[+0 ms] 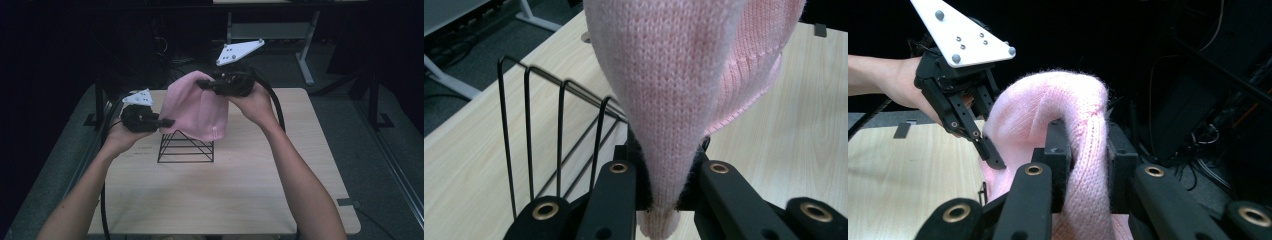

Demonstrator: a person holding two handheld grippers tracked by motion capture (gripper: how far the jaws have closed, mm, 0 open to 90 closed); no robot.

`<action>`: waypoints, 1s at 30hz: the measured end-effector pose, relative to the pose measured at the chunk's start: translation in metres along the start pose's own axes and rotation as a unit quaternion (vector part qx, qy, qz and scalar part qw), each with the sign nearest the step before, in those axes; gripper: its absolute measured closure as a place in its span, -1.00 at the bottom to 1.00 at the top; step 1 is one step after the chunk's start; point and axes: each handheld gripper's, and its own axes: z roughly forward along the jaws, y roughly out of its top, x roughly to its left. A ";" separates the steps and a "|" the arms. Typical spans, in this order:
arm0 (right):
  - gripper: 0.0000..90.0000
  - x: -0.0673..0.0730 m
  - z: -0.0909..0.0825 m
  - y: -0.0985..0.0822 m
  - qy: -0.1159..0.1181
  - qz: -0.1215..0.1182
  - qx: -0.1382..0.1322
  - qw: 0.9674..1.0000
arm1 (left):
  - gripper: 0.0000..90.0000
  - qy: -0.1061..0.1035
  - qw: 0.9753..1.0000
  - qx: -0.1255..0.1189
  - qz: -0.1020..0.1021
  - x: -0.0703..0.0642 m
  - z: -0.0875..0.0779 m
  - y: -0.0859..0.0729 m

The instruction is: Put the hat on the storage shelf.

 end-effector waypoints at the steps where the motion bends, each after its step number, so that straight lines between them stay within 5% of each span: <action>1: 0.70 0.001 0.002 0.000 0.001 0.000 0.000 1.000 | 0.82 0.003 1.000 0.001 0.001 0.000 0.000 -0.002; 30: 0.69 0.015 0.040 -0.019 0.050 0.015 0.016 0.999 | 0.81 0.000 1.000 0.020 -0.023 0.007 0.004 -0.045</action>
